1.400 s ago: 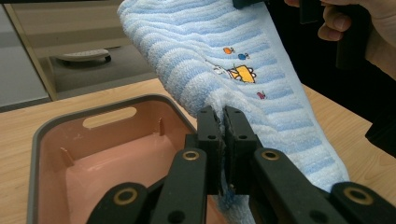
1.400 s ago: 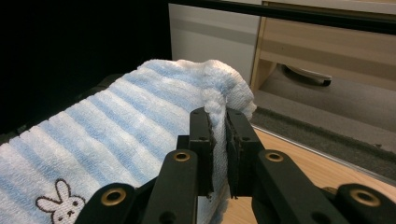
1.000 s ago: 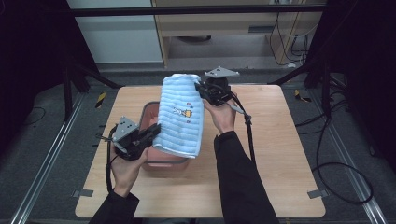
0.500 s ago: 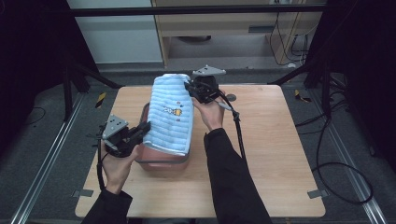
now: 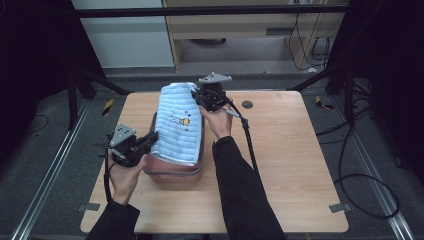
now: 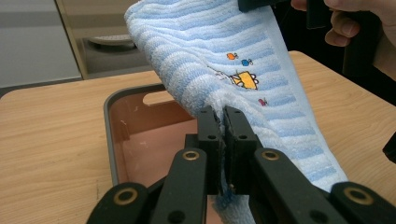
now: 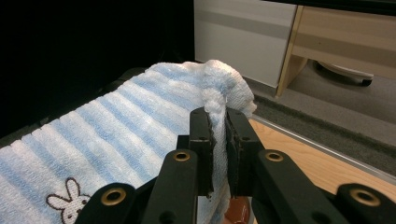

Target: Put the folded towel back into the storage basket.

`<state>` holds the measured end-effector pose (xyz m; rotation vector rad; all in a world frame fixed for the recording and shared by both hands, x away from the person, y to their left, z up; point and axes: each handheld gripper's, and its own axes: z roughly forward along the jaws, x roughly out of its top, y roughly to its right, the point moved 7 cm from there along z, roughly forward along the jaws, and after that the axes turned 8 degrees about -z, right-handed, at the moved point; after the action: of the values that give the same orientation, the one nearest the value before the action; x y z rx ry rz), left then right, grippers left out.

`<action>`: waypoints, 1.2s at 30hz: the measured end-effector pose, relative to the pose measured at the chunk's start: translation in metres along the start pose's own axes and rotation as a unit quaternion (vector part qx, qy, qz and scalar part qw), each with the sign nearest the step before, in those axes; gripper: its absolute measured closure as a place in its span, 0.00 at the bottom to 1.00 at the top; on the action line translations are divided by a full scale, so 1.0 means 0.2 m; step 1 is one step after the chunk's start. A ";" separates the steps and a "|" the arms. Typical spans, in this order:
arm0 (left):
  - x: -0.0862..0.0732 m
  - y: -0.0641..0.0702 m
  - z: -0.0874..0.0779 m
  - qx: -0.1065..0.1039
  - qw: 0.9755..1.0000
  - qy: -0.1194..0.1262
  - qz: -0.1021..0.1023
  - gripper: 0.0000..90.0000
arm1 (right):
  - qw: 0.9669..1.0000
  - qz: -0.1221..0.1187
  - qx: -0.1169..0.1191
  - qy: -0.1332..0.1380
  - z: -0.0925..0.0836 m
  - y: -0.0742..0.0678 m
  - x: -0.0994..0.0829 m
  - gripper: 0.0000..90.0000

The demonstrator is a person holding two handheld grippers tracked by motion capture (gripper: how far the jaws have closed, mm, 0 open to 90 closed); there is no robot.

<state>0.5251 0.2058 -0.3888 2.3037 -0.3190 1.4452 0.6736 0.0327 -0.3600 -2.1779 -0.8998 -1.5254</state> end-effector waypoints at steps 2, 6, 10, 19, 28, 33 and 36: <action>-0.01 0.00 0.01 0.001 1.000 -0.005 -0.001 0.96 | 1.000 0.002 0.002 0.000 0.02 0.00 -0.01 0.92; -0.03 -0.02 0.04 0.010 1.000 -0.012 0.004 0.96 | 1.000 -0.001 0.003 -0.007 0.05 0.00 -0.04 0.92; -0.06 -0.03 0.06 0.016 1.000 -0.020 0.010 0.96 | 1.000 -0.002 0.007 -0.011 0.08 -0.01 -0.07 0.92; -0.14 -0.07 0.10 0.026 0.999 -0.040 0.015 0.96 | 1.000 -0.006 0.013 -0.026 0.16 -0.04 -0.14 0.92; -0.19 -0.06 0.12 0.028 0.998 -0.056 0.020 0.96 | 0.999 -0.001 0.019 -0.037 0.19 -0.05 -0.23 0.92; -0.23 -0.07 0.13 0.035 0.997 -0.066 0.023 0.96 | 0.999 -0.002 0.023 -0.043 0.20 -0.07 -0.28 0.92; -0.24 -0.08 0.13 0.037 0.997 -0.069 0.023 0.96 | 0.999 -0.002 0.023 -0.049 0.21 -0.08 -0.31 0.92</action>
<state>0.5311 0.2075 -0.4453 2.4773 -0.3649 1.3426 0.6797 0.0502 -0.4338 -2.2363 -0.9615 -1.3951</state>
